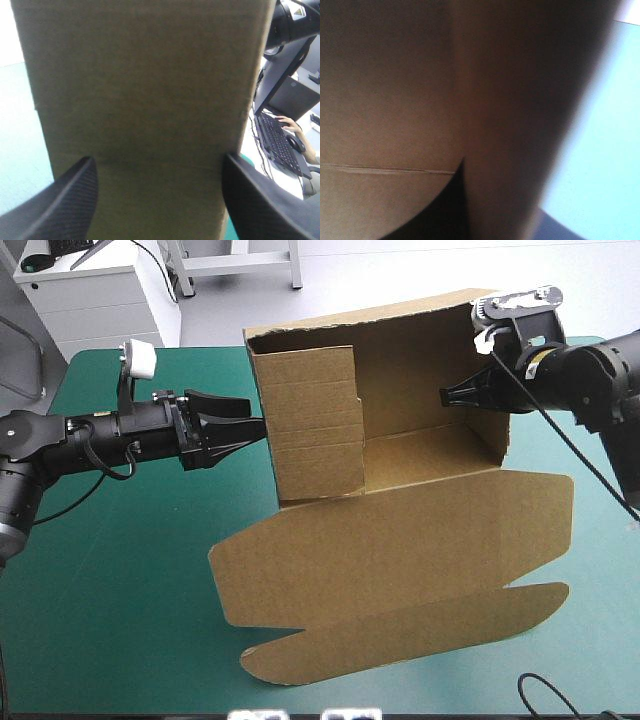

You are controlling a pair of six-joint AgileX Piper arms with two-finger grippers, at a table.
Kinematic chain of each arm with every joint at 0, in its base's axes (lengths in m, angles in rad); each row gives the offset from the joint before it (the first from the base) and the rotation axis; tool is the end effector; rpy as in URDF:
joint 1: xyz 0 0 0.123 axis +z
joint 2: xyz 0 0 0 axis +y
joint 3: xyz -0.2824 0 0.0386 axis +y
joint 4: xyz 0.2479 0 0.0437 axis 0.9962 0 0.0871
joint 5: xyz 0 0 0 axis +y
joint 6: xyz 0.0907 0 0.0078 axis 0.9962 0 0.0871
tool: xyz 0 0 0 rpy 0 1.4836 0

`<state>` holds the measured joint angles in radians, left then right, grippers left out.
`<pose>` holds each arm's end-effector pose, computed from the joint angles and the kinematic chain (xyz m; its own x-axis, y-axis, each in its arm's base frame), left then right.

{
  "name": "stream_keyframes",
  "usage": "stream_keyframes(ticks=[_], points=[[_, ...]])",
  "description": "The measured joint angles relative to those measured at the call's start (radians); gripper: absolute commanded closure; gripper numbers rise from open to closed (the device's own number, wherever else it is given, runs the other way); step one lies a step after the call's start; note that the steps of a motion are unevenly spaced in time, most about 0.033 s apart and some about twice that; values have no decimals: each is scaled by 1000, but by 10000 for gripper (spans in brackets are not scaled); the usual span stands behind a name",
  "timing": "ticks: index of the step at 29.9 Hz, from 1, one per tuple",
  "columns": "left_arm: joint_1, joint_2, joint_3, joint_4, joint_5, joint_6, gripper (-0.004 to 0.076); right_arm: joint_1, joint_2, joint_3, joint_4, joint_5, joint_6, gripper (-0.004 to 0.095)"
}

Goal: Fold the box

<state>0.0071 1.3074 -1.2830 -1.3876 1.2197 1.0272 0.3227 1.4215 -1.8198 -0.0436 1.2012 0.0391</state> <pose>0.2453 -0.0824 0.4298 -0.4297 -0.0220 -0.9027 0.8279 0.3895 -0.4036 0.2632 0.0841 0.4847 -0.6286 -0.1856 -0.7553 -0.2732 0.9619 -0.0090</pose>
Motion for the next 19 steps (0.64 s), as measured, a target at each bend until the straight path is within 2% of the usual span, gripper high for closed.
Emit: stream_keyframes(ticks=[19], points=[[-4,0,0,-27,-3,15,218,0,19,0,4,-3,57,926]])
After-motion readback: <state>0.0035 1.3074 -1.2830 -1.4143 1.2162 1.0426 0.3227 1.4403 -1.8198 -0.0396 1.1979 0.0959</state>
